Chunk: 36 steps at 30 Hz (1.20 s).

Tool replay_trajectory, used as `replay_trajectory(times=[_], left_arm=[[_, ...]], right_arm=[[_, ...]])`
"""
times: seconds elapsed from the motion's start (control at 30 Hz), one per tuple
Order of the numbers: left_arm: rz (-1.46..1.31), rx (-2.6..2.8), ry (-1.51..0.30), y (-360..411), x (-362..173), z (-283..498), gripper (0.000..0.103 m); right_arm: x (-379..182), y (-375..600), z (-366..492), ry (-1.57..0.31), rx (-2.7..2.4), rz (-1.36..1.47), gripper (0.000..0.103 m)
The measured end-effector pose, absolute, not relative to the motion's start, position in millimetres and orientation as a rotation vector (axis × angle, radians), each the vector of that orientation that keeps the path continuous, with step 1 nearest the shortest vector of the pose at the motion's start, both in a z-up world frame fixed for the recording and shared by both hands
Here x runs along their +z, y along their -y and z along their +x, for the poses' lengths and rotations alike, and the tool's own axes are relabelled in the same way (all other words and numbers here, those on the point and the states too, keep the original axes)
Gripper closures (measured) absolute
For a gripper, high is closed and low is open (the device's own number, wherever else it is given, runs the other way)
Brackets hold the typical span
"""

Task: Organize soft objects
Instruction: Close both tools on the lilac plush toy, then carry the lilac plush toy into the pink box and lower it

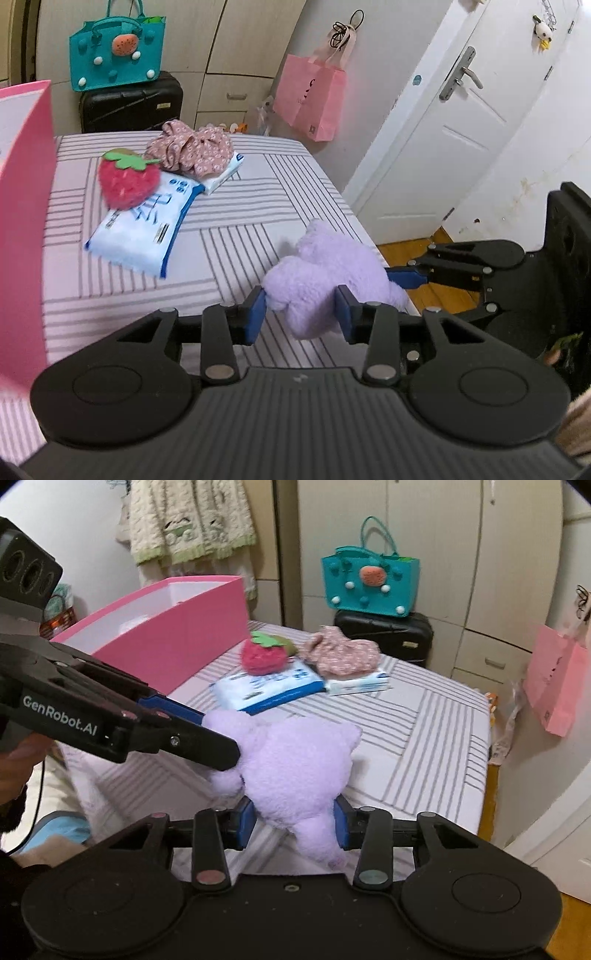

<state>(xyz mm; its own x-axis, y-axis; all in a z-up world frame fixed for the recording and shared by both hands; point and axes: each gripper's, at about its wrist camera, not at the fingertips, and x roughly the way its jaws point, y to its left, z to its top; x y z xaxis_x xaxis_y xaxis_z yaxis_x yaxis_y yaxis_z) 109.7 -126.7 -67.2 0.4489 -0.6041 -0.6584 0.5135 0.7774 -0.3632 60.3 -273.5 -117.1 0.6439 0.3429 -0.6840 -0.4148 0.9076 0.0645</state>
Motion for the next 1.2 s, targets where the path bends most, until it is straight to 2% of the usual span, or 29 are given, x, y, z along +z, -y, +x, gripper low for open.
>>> replay_trajectory(times=[0.57,0.87,1.2], left_arm=[[-0.130,-0.668,-0.845,17,-11,53,0.063],[-0.144,-0.601,-0.760,-43,9,56,0.062],[-0.201,-0.475,-0.703,-98,3,97,0.061]], right_arm=[[-46,186,25,-0.778,0.636,-0.247,0.056],[-16,123,41,-0.687,0.708,-0.342,0.055],[-8,63,93,-0.634,0.759,-0.401,0.055]])
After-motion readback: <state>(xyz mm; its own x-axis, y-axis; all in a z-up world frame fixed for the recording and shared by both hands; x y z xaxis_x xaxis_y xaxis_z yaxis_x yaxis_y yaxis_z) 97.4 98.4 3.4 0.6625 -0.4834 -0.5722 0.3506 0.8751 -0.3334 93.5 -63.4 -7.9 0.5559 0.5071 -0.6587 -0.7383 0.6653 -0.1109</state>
